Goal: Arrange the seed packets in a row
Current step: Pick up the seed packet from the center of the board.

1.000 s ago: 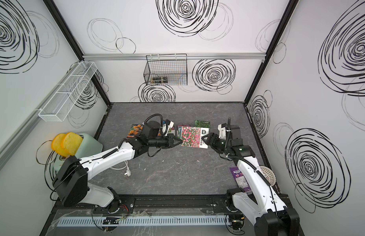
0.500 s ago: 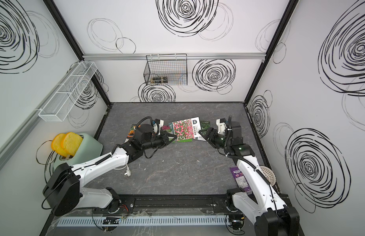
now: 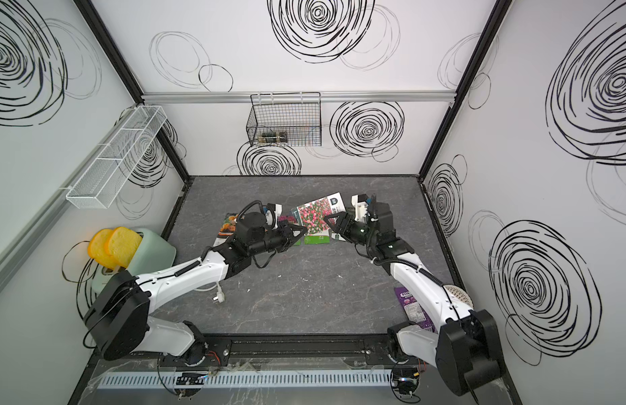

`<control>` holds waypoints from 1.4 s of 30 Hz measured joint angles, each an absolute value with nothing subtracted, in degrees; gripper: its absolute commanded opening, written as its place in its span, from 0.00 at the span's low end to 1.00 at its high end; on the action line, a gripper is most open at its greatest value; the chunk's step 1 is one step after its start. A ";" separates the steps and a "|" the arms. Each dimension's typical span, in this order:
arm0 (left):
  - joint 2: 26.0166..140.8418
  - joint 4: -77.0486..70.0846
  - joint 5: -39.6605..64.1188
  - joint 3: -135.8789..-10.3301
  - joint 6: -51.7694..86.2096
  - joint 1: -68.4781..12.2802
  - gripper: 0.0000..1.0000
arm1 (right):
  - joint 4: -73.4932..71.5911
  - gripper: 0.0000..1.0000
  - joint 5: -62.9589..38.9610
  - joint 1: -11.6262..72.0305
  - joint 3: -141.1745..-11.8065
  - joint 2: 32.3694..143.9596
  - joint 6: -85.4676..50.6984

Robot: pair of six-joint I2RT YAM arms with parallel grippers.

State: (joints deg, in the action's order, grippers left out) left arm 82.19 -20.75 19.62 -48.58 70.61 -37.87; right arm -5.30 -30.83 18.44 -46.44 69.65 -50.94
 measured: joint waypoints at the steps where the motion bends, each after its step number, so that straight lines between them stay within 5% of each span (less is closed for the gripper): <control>1: 82.19 -20.64 19.59 -48.75 70.63 -37.89 0.00 | -6.07 0.05 -30.70 18.48 -47.22 71.00 -50.59; 5: 82.19 -19.86 19.49 -50.28 69.87 -37.54 0.22 | -7.73 0.00 -30.06 18.48 -49.87 73.63 -47.88; 9: 81.82 -16.23 23.88 -52.16 65.12 -33.98 0.77 | -6.85 0.00 -29.52 17.80 -53.98 74.59 -42.61; 11: 80.75 -12.14 26.48 -52.86 60.64 -30.15 0.97 | -5.21 0.00 -30.72 16.67 -57.21 75.83 -39.48; 22: 74.91 0.27 29.52 -56.45 28.86 -13.72 0.98 | 11.90 0.00 -42.26 15.27 -67.48 84.27 -17.87; 27: 78.43 -2.13 33.98 -56.31 16.69 -13.10 0.85 | 12.86 0.00 -49.01 16.40 -67.46 84.27 -14.09; 42: 86.74 -3.60 44.88 -56.95 1.91 -16.64 0.75 | 16.25 0.00 -53.82 20.56 -68.77 86.65 -9.82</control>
State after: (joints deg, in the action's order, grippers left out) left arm 86.74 -3.60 44.88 -56.95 1.91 -16.64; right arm 16.25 -53.82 20.56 -68.77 86.65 -9.82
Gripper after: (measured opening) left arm 0.752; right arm 0.045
